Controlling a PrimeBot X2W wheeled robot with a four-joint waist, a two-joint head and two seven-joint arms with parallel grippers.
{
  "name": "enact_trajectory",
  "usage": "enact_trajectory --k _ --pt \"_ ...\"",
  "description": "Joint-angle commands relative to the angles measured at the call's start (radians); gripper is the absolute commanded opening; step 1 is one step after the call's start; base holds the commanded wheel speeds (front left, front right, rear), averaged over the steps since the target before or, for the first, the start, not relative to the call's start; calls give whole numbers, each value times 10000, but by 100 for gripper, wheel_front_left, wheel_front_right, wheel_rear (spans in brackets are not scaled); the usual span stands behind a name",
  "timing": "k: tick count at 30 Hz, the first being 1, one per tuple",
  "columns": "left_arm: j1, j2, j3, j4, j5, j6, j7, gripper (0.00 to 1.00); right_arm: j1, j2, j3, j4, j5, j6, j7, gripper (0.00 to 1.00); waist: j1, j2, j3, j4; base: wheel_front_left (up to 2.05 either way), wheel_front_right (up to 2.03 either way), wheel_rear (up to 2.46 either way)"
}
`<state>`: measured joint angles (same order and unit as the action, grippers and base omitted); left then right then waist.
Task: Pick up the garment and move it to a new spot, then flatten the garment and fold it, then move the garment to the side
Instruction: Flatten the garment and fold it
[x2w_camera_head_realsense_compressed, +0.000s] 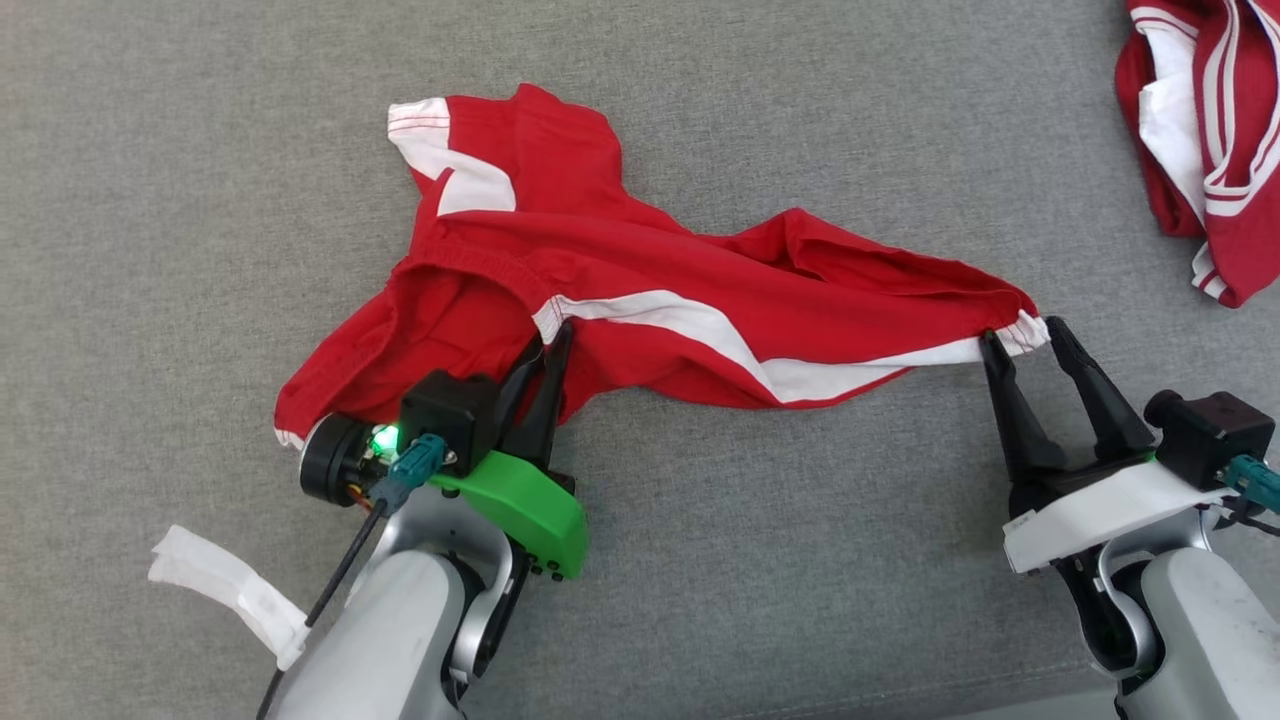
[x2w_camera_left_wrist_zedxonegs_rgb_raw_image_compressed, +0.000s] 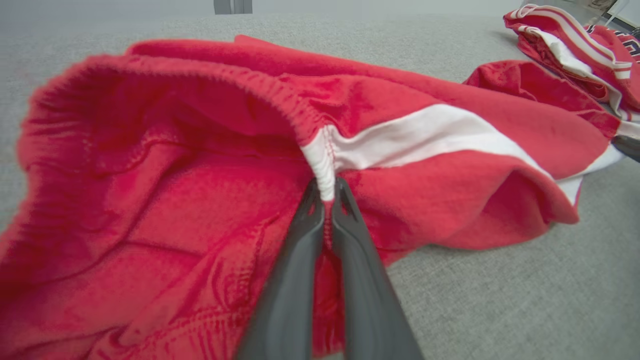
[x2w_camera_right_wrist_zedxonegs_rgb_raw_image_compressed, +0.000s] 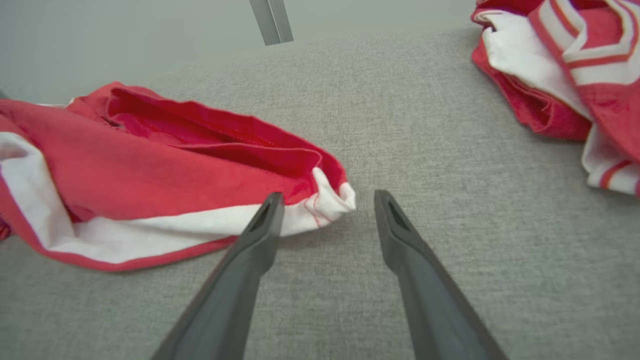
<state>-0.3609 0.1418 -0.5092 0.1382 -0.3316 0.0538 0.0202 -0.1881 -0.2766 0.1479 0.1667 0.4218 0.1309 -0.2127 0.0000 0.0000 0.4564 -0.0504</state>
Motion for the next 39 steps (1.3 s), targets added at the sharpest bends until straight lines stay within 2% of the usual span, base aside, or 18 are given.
enact_trajectory --k 1,5,12,16,21,26,30,33,35,39 --pt "-89 102 27 -43 101 -20 -102 0 -156 -118 86 122 99 -5 -82 0 0 0 -1 77 0 0 0" --pt "138 217 48 -386 174 70 -447 0 -240 -331 148 -46 252 -5 -306 0 0 0 -289 96 0 0 0" --pt "194 784 149 -2168 595 256 -541 0 -262 -576 -494 -1841 -22 -5 -350 0 0 0 -1213 58 0 0 0" --pt "-137 1211 301 -3532 795 233 -288 0 -503 -794 -1141 -3203 -404 -5 61 0 0 0 -1778 109 0 0 0" --pt "-915 1794 633 -5283 1137 75 214 0 -945 -1062 -2439 -5079 -818 -6 924 0 0 0 -2355 237 0 0 0" --pt "-1672 2056 968 -6242 1116 -2 786 0 -1476 -1179 -3211 -6366 -899 -6 1897 0 0 0 -2568 314 0 0 0" --pt "-2048 1987 1133 -6331 905 11 954 0 -1829 -1185 -3360 -6602 -767 -6 2322 0 0 0 -2431 343 0 0 0" --pt "-2439 1848 1167 -6030 610 -142 952 0 -2161 -1240 -3312 -6448 -554 -8 2490 0 0 0 -2109 374 0 0 0" --pt "-2825 1748 1209 -5573 429 -281 901 0 -2473 -1336 -3230 -6193 -376 -8 2547 0 0 0 -1828 388 0 0 0" --pt "-4248 1350 1359 -3769 -92 -702 608 0 -3875 -1703 -2827 -5180 119 -8 2473 0 0 0 -964 391 0 0 0"
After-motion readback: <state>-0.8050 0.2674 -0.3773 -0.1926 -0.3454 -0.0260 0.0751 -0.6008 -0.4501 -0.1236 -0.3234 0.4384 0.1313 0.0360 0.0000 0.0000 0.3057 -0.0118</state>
